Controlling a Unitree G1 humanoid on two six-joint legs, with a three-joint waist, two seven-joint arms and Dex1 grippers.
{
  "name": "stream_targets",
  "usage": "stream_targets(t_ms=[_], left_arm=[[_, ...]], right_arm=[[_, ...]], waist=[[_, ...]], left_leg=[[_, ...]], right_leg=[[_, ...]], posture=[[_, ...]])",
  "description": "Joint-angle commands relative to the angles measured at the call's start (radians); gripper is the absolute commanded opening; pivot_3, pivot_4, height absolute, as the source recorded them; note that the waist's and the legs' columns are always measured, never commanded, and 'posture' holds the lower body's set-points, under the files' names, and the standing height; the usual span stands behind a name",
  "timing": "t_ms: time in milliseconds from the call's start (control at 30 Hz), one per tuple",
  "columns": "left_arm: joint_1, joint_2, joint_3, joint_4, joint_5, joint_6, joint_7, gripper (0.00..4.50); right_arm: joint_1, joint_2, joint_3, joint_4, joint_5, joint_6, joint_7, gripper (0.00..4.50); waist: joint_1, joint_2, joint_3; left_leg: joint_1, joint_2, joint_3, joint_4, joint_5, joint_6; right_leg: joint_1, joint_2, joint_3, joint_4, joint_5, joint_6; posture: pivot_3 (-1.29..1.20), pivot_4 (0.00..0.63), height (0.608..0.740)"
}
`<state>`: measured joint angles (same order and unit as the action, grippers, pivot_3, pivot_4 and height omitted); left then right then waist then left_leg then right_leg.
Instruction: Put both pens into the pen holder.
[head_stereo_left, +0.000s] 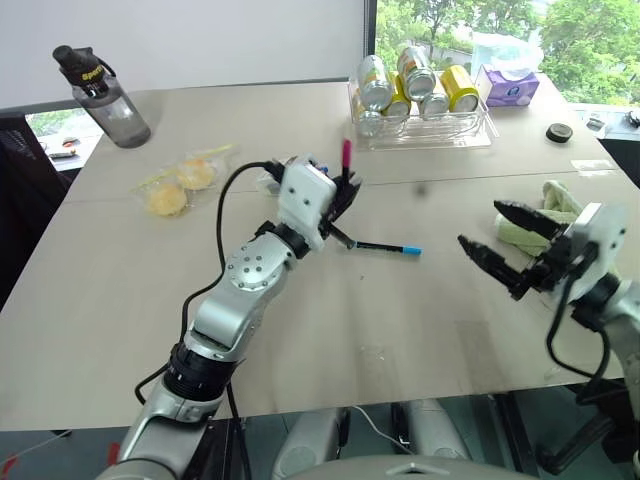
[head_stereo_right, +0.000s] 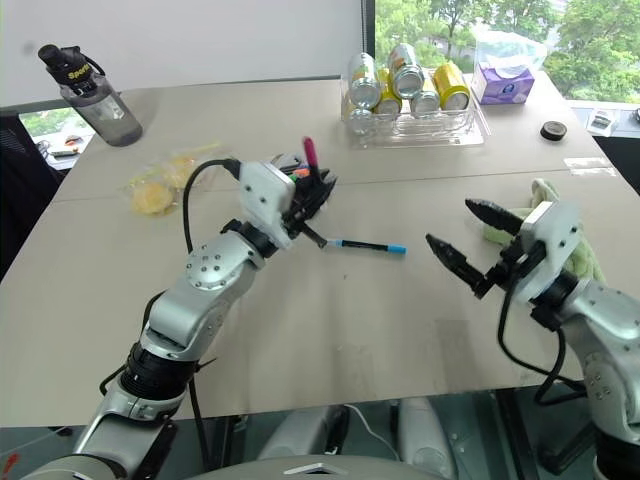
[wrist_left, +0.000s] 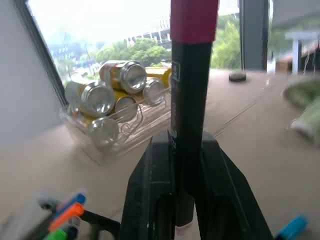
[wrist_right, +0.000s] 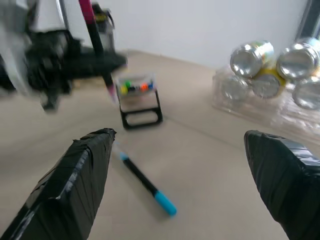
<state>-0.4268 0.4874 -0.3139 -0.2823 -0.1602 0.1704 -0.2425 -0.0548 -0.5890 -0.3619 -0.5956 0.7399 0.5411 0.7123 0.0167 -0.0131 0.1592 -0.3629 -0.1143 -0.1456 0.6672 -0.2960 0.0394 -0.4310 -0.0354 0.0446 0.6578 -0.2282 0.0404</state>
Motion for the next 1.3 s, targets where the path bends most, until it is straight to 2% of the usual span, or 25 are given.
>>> stream_targets(t_ms=[33, 133, 233, 467, 733, 1300], left_arm=[[-0.081, 0.054, -0.052, 0.047, 0.343, -0.229, 0.05, 0.0], [-0.127, 0.051, -0.049, 0.082, 0.5, -0.273, 0.109, 0.0], [-0.149, 0.049, -0.054, 0.111, 0.617, -0.279, 0.12, 0.0], [-0.174, 0.02, -0.06, 0.278, 0.75, -0.307, 0.139, 0.0], [-0.221, -0.039, -0.035, 0.407, 0.773, -0.332, 0.184, 0.0], [-0.238, -0.065, -0.003, 0.552, 0.756, -0.381, 0.207, 0.0]], right_arm=[[-0.036, -0.041, -0.06, 0.024, 0.152, 0.042, 0.043, 4.45], [-0.058, -0.077, -0.074, 0.061, 0.208, 0.059, 0.074, 4.45], [-0.064, -0.113, -0.06, 0.126, 0.174, 0.035, 0.127, 4.45], [-0.159, -0.121, -0.004, 0.208, 0.145, 0.014, 0.163, 4.45], [-0.185, -0.127, 0.021, 0.222, 0.132, 0.017, 0.188, 4.45], [-0.165, -0.125, 0.014, 0.223, 0.103, -0.015, 0.203, 4.45]], waist=[[0.004, 0.0, 0.0], [0.017, 0.0, 0.0], [0.023, -0.001, 0.0], [0.023, -0.001, 0.0], [0.025, -0.001, 0.0], [0.023, -0.001, 0.0]], left_leg=[[-0.001, 0.0, -0.001, 0.0, 0.0, 0.0], [-0.003, 0.0, -0.001, 0.0, 0.0, 0.001], [-0.003, 0.0, 0.0, 0.0, -0.001, 0.002], [-0.003, 0.0, 0.0, 0.001, -0.001, 0.003], [-0.005, 0.0, 0.0, 0.002, -0.001, 0.003], [-0.006, 0.0, 0.0, 0.002, -0.001, 0.003]], right_leg=[[0.0, 0.0, -0.001, -0.001, 0.0, 0.0], [0.0, -0.001, -0.001, -0.002, 0.0, 0.0], [0.0, -0.001, -0.001, -0.003, 0.0, 0.0], [-0.002, -0.001, -0.001, -0.001, 0.0, 0.0], [-0.003, -0.002, -0.002, -0.001, 0.0, 0.001], [-0.004, -0.002, -0.002, 0.001, 0.0, 0.001]], posture=[[0.0, 0.15, 0.74], [0.0, 0.15, 0.74], [0.0, 0.15, 0.74], [0.0, 0.15, 0.74], [0.0, 0.15, 0.74], [0.0, 0.15, 0.74]])
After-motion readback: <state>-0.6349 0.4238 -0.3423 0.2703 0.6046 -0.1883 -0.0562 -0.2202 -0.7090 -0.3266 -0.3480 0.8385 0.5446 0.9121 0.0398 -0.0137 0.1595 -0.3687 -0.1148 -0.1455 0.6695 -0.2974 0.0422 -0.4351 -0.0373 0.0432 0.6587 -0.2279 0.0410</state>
